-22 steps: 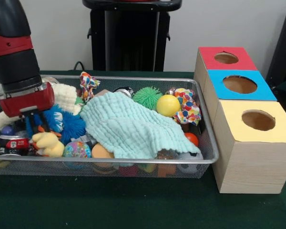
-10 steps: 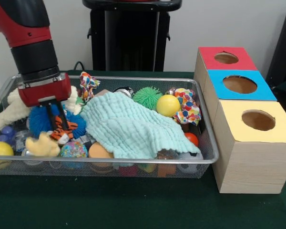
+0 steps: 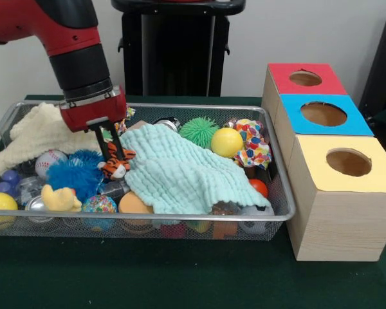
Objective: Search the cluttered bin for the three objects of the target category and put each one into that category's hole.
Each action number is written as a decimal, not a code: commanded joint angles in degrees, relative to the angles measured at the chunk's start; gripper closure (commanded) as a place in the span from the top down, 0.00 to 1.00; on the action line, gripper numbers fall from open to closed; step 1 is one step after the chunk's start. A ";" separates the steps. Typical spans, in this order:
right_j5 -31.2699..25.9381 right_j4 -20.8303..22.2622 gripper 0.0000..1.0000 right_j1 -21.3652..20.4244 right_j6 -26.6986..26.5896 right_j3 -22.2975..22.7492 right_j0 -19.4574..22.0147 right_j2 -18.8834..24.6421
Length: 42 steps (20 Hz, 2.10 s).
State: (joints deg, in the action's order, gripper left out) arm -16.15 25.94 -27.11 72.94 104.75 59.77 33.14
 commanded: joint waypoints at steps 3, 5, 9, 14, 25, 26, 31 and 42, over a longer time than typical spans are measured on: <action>5.72 -3.83 0.00 -1.08 15.26 6.60 -1.80 -4.45; 6.09 -4.57 0.00 -0.81 14.96 6.94 -1.81 -4.66; 7.76 -5.21 0.00 0.21 13.95 7.03 -1.93 -4.99; 7.64 -6.20 0.00 -0.67 12.94 7.11 -2.64 -5.70; 7.45 -8.20 0.00 -3.71 13.70 7.47 -5.85 -7.91; 6.50 -8.74 0.00 -4.33 13.67 7.07 -6.63 -8.32; 4.98 -10.82 0.00 -6.61 14.24 6.91 -9.64 -10.37; 5.38 -14.08 0.00 -9.17 14.03 9.37 -12.21 -11.70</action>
State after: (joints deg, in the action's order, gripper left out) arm -9.26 14.97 -34.41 72.94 110.35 48.90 23.30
